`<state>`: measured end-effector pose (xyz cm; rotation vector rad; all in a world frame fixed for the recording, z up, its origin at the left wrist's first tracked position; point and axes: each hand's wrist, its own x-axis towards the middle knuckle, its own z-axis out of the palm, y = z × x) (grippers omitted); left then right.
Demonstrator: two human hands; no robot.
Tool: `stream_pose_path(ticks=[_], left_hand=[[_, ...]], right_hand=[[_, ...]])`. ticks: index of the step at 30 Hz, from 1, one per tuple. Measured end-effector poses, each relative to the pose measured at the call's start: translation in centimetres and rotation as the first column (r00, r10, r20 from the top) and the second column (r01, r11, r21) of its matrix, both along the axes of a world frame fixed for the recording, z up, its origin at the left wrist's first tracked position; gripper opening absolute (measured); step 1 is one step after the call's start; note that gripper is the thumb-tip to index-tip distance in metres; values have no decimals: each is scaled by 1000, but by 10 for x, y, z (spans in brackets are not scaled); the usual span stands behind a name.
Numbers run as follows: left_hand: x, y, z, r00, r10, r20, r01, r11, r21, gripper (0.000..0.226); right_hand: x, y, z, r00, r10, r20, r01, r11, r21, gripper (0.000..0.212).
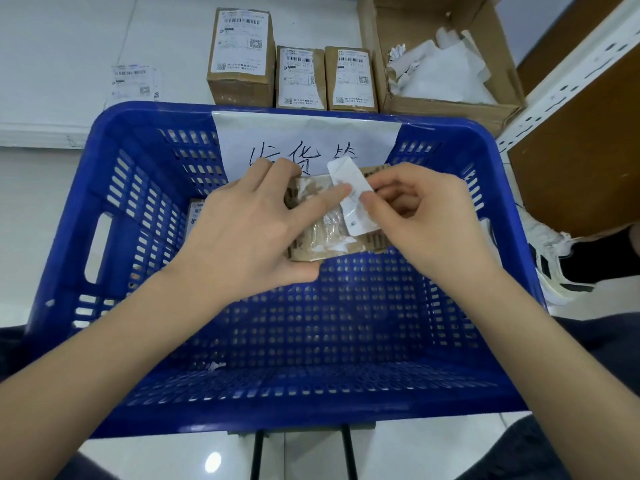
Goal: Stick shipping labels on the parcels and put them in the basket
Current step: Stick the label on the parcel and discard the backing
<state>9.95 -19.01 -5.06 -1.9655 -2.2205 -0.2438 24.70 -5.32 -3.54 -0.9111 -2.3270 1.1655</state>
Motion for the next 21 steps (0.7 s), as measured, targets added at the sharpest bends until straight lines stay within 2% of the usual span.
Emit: stream_pose_path(ticks=[5, 8, 11, 16, 21], left_hand=[[0, -1, -1, 1000, -3, 1, 3, 1000, 10, 70], [-1, -1, -1, 1000, 3, 12, -3, 1000, 21, 67], [-1, -2, -1, 1000, 8, 9, -8, 999, 32, 65], [-2, -3, 0, 1000, 2, 6, -2, 999, 46, 61], [-3, -4, 1, 1000, 19, 7, -19, 999, 34, 57]], right_hand=[[3, 1, 3, 999, -31, 9, 29, 974, 227, 13], [3, -2, -2, 999, 11, -37, 8, 888, 459, 14], [1, -2, -8, 990, 67, -121, 17, 806, 592, 12], [-1, -4, -18, 982, 132, -138, 4, 710, 704, 11], [-2, -10, -25, 978, 199, -57, -103, 707, 700, 16]])
